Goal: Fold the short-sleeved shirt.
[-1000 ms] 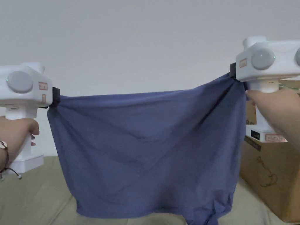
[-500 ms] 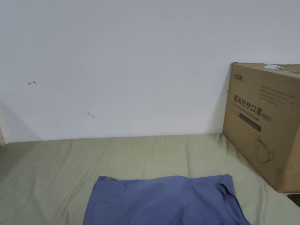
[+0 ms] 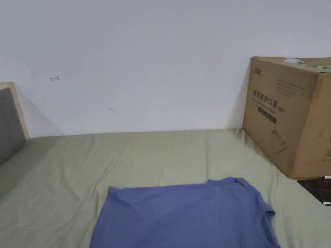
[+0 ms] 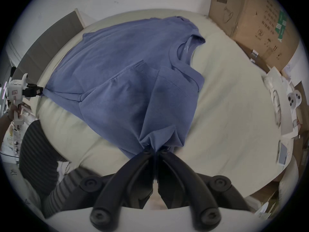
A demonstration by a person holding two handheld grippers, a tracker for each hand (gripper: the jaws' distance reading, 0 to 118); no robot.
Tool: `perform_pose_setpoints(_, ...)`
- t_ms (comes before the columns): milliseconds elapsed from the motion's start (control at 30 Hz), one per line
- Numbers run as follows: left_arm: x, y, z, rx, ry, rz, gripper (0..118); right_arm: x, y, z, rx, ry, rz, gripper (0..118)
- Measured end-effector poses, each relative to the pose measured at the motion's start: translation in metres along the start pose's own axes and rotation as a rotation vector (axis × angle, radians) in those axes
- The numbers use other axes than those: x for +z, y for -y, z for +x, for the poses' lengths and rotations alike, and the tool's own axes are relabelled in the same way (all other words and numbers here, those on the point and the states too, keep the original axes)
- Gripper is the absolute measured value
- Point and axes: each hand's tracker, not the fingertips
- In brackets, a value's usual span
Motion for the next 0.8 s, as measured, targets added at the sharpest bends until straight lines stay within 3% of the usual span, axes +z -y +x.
perform_pose_setpoints(133,0.006,0.018,-0.010,0.045,0.052,-0.077,0,0.012,0.014,-0.003,-0.116,-0.086,-0.108,2)
perform_pose_setpoints(233,0.012,0.022,-0.015,0.067,0.068,-0.096,0,0.003,0.020,-0.002,-0.124,-0.087,-0.121,2)
perform_pose_setpoints(267,0.013,0.022,-0.018,0.079,0.073,-0.093,5,0.003,0.020,-0.005,-0.124,-0.075,-0.117,2)
perform_pose_setpoints(300,0.013,0.022,-0.020,0.093,0.083,-0.093,25,0.003,0.020,-0.008,-0.128,-0.052,-0.104,8)
perform_pose_setpoints(333,0.015,0.023,-0.022,0.108,0.069,-0.099,63,0.003,0.020,-0.009,-0.146,-0.035,-0.098,33)
perform_pose_setpoints(367,0.012,0.027,-0.025,0.114,0.038,-0.120,103,0.002,0.021,-0.011,-0.156,-0.027,-0.104,85)
perform_pose_setpoints(400,0.010,0.030,-0.027,0.119,0.040,-0.142,108,0.000,0.023,-0.014,-0.165,0.015,-0.130,113)
perform_pose_setpoints(633,0.049,0.019,-0.021,0.147,0.087,-0.021,104,0.035,0.006,-0.039,-0.151,0.032,-0.001,117)
perform_pose_setpoints(733,0.089,0.001,-0.001,0.252,0.105,0.203,104,0.070,-0.007,-0.059,-0.166,0.001,0.231,114)
perform_pose_setpoints(800,0.116,-0.002,0.017,0.360,0.119,0.398,94,0.094,-0.006,-0.078,-0.192,0.001,0.482,104)
